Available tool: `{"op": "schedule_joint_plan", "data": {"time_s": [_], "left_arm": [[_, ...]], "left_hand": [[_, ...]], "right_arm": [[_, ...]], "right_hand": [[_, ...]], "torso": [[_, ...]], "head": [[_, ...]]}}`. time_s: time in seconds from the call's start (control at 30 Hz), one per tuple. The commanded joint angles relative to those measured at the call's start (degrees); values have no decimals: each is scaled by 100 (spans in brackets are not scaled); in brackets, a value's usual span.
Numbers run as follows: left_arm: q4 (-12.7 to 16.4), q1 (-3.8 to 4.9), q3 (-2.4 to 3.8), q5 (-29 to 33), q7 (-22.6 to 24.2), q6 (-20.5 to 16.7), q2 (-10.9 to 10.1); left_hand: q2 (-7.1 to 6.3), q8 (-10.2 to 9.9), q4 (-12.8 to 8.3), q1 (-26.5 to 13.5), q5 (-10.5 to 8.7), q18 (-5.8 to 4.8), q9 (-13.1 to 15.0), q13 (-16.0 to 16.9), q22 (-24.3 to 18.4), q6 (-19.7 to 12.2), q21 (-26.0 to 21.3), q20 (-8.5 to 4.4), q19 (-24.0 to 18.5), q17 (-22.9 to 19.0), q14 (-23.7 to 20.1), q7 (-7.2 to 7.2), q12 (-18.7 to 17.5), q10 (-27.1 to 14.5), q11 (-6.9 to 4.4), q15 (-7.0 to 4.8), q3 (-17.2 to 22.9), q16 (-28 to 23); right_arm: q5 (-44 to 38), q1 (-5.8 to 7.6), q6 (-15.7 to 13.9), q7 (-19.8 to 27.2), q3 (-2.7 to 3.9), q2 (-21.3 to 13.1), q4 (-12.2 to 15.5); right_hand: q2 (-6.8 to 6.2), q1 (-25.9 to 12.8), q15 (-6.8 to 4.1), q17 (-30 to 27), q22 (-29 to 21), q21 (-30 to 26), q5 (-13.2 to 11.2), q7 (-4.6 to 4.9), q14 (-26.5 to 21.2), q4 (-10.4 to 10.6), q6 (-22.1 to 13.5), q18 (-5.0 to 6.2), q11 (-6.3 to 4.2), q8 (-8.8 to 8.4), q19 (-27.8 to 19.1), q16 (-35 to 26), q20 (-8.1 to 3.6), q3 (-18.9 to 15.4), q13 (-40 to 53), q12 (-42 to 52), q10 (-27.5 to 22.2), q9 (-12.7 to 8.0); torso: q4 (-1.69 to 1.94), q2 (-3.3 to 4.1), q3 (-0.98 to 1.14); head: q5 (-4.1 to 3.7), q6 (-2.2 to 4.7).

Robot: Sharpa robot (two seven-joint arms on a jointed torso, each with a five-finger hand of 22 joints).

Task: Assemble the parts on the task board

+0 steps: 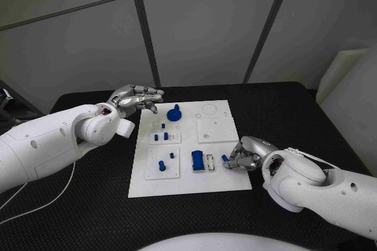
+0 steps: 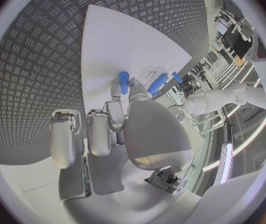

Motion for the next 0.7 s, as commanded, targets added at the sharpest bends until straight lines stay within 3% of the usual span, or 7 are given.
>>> {"op": "schedule_joint_plan", "data": {"time_s": [0.03, 0.27, 0.7], "left_arm": [[15, 8, 4, 0, 4, 40, -1], [25, 8, 4, 0, 3, 30, -10], [29, 9, 4, 0, -2, 31, -6]], "left_hand": [[12, -20, 2, -51, -22, -24, 9, 8, -8, -20, -10, 17, 9, -7, 12, 5, -21, -44, 11, 29, -33, -23], [12, -20, 2, -51, -22, -24, 9, 8, -8, -20, -10, 17, 9, -7, 12, 5, -21, -44, 11, 29, -33, -23], [9, -25, 0, -51, -22, -24, 11, 13, -15, -22, -21, 18, 14, -7, 13, 5, -21, -48, 11, 29, -35, -32]], "right_arm": [[892, -50, -447, -99, -48, -16, 43], [1383, -47, -976, 125, -47, 39, 154], [1665, -46, -1037, 205, -45, 230, 89]], "right_hand": [[41, 8, -38, 144, 1325, -2, 280, -19, 318, 14, 59, -32, -60, 0, 522, -13, -53, 8, -48, -34, 25, -50], [37, 14, -41, 178, 1344, 16, 331, -23, 325, 11, 67, -38, -64, 2, 531, 5, -55, 6, -26, -10, 37, -55], [1, -28, -40, 170, 1337, 8, 341, -15, 323, 33, 67, -36, -59, 0, 527, 0, -57, -27, -25, -12, 39, -64]], "torso": [[2, 2, -5], [-7, 10, 2], [-7, 10, 5]], "head": [[0, 7], [15, 6], [28, -5]]}}
